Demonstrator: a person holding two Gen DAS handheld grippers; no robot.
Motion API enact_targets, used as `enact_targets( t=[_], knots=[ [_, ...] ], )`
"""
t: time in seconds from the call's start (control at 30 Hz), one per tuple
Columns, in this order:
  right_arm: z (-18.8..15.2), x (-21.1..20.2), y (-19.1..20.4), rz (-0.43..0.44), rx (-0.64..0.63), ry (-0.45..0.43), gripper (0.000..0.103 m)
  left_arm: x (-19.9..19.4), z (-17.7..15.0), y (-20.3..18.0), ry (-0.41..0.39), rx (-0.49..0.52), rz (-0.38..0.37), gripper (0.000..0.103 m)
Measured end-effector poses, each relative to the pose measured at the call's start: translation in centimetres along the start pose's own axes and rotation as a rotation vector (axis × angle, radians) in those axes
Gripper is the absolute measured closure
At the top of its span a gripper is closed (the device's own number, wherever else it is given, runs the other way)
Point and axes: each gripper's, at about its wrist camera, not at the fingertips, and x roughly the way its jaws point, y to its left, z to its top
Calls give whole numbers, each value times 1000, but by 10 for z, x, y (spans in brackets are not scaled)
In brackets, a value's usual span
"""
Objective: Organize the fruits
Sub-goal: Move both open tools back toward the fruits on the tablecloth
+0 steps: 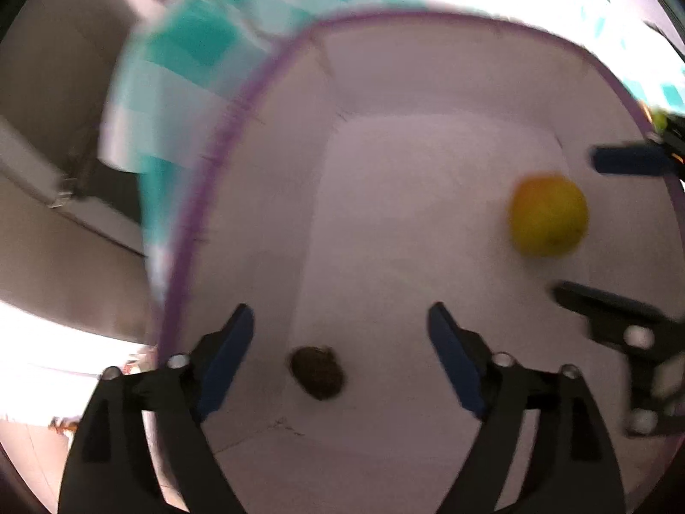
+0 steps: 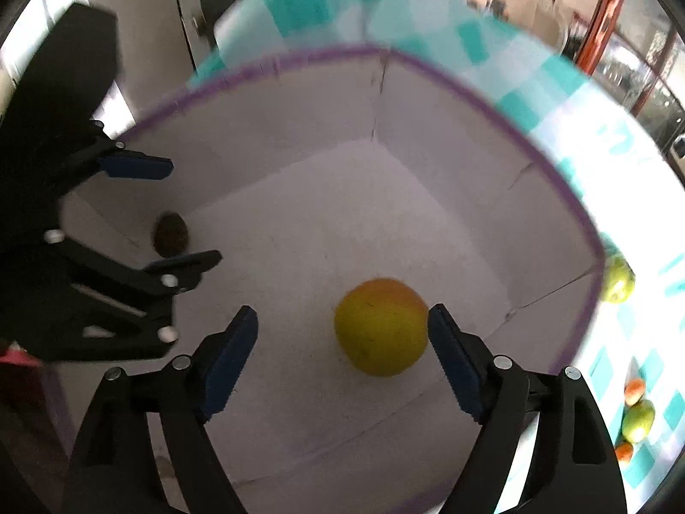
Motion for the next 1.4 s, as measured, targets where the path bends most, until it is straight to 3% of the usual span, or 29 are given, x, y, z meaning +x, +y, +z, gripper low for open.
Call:
enact_targets(
  t=[0.1,0.2,0.3,0.37,0.6,0.77,0.9,1.1,1.4],
  knots=[
    [-11,-39,-16,19,48,-123,23,-30,-4,3,-104,-106,30,15],
    [-35,-73,-47,12,132,-189,21,-73,-5,-14,-245,-146,75,3],
    [-67,-96,-83,-36,228,-205,20,-115,0,-49,-371,-140,153,2],
    [-95,-103,-120,-73,295,-179,18,-128,5,-75,-411,-118,184,2],
    [-180,-104,-176,-137,442,-29,16,-138,9,-195,-295,-40,-12,2],
    [-227,-97,-215,-182,547,50,16,-111,-4,-255,-182,39,-144,2],
    [-260,-99,-239,-249,635,70,16,-85,-6,-292,-77,132,-176,2],
    [-272,-95,-276,-296,753,56,17,-47,-1,-321,-25,283,-128,2],
    [-226,-56,-325,-361,725,73,26,-5,40,-320,2,335,-154,2]
  ],
)
